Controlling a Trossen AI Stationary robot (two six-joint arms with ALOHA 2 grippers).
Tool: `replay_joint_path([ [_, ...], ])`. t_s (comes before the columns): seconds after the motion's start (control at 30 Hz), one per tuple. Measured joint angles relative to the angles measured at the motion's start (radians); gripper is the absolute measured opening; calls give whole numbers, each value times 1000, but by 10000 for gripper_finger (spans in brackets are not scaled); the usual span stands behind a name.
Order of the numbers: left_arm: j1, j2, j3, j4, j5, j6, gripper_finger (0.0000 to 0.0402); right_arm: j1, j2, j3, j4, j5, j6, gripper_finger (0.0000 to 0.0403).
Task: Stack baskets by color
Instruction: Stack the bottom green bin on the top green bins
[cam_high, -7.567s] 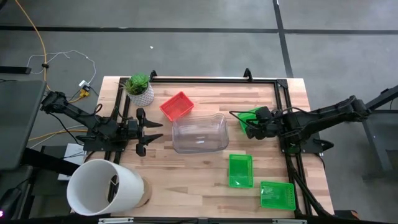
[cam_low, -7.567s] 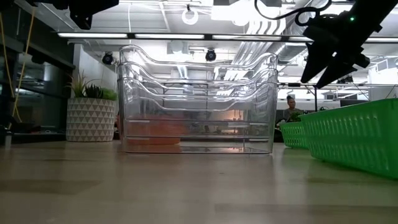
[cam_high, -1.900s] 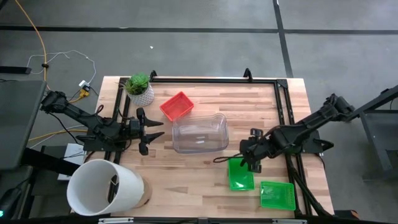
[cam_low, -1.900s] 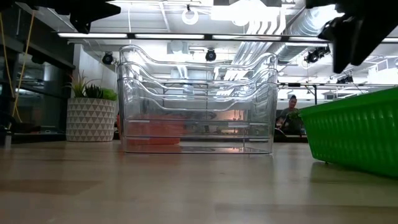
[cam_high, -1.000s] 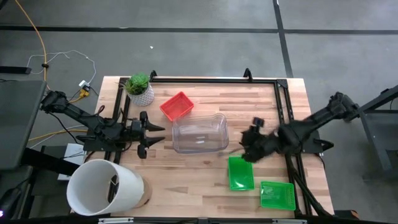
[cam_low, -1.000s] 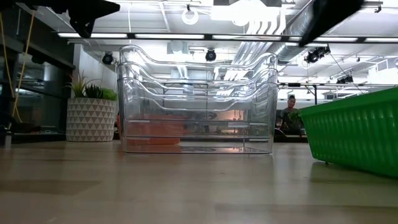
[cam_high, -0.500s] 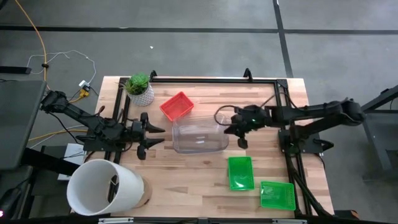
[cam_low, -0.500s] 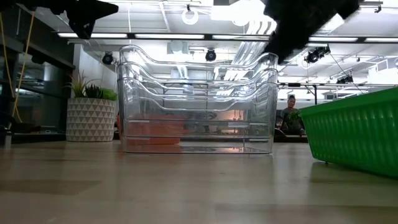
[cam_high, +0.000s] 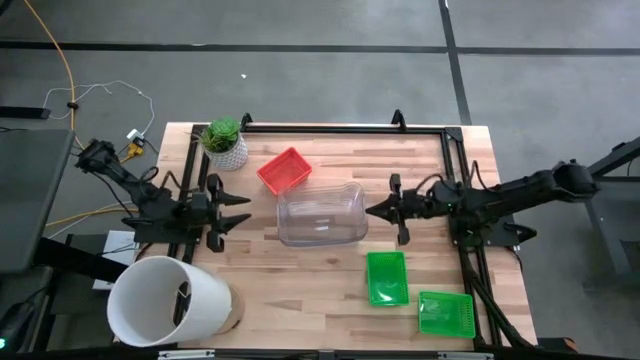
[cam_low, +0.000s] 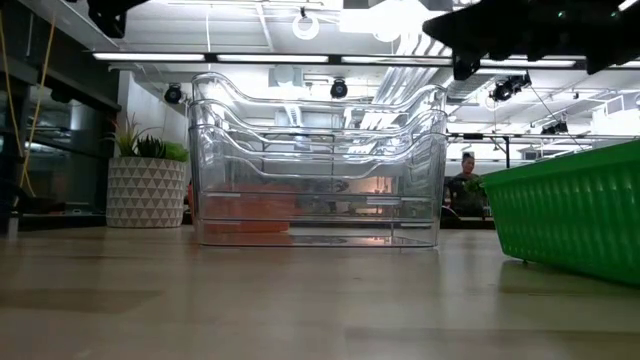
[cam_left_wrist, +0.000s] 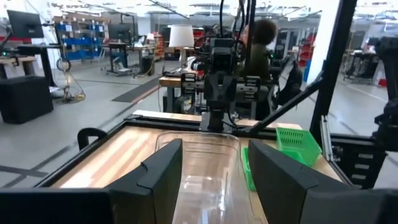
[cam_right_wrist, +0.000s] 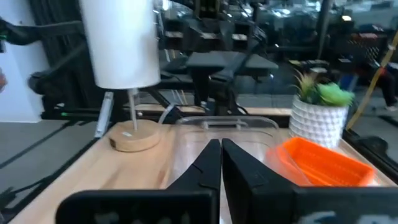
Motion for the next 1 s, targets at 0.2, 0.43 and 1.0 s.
replay_joint_path([
  [0.2,-58,21,0,4,-45,17,172,93,0,0,7,131,-63,1],
  [0.43,-63,30,0,5,-66,11,172,118,0,0,7,175,-71,0],
  [1.0,-63,30,0,2,-62,5,172,138,0,121,-111,52,63,14],
])
